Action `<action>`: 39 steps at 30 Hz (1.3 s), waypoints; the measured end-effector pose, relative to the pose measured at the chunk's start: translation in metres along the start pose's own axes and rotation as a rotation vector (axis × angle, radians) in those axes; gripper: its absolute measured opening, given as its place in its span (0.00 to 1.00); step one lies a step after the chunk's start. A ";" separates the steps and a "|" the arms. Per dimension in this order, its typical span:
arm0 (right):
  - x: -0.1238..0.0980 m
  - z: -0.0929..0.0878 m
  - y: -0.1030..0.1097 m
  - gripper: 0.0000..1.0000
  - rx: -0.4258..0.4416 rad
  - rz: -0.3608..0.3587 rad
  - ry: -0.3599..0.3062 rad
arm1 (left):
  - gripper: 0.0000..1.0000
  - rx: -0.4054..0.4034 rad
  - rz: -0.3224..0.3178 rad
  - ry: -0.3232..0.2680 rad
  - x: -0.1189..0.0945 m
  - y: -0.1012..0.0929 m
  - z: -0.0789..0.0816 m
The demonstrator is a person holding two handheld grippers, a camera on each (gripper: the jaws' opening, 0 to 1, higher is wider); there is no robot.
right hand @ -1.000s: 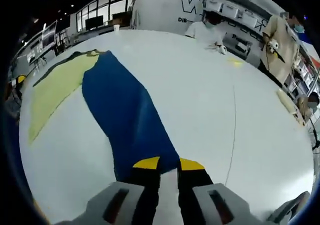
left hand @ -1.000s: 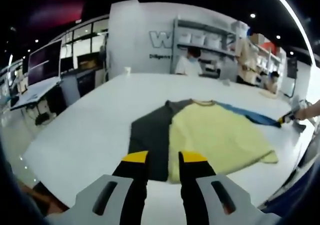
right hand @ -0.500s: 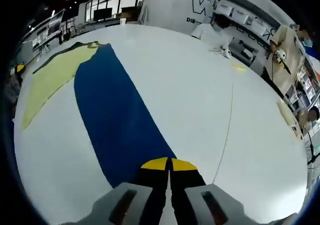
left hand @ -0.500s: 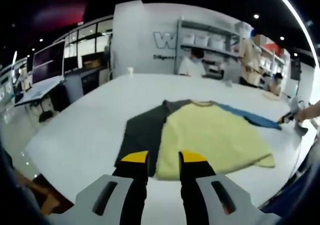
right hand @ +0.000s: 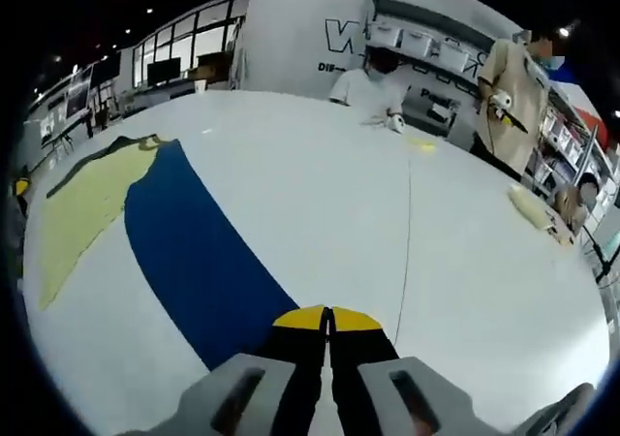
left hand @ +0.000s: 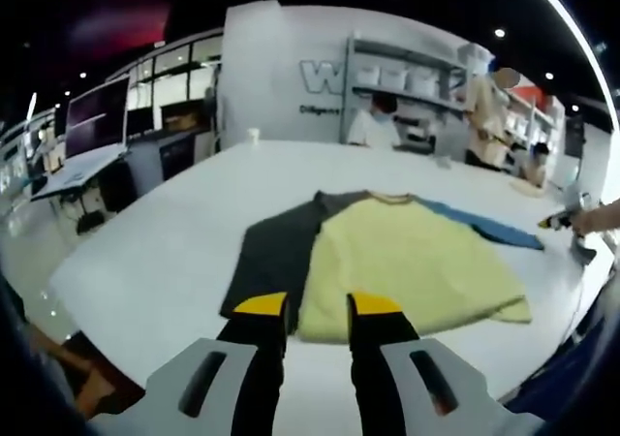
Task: Fold the garment on the visible template until the final outline fits inside the template.
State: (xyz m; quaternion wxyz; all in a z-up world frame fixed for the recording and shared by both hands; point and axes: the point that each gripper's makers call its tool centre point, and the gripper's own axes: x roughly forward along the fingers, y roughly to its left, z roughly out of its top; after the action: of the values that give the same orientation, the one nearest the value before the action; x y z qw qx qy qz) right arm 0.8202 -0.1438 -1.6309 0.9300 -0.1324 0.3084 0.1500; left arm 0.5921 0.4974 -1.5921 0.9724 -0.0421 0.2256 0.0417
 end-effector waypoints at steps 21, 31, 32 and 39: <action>-0.097 -0.013 0.198 0.00 0.199 0.104 -0.125 | 0.35 0.680 -0.245 0.139 0.049 0.040 -0.055; -0.133 -0.020 0.216 0.00 0.305 0.043 -0.142 | 0.28 0.825 -0.349 0.068 0.065 0.018 -0.052; -0.137 -0.021 0.217 0.00 0.307 0.035 -0.143 | 0.25 0.846 -0.351 0.066 0.067 0.020 -0.053; -0.145 -0.024 0.221 0.00 0.324 0.013 -0.136 | 0.06 0.899 -0.354 0.076 0.069 0.027 -0.056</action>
State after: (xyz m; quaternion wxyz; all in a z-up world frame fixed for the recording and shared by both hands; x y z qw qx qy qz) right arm 0.6162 0.0231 -1.5944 0.9570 0.0316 0.2655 0.1129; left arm 0.6270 0.5226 -1.6744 0.8774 0.3431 0.2462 -0.2278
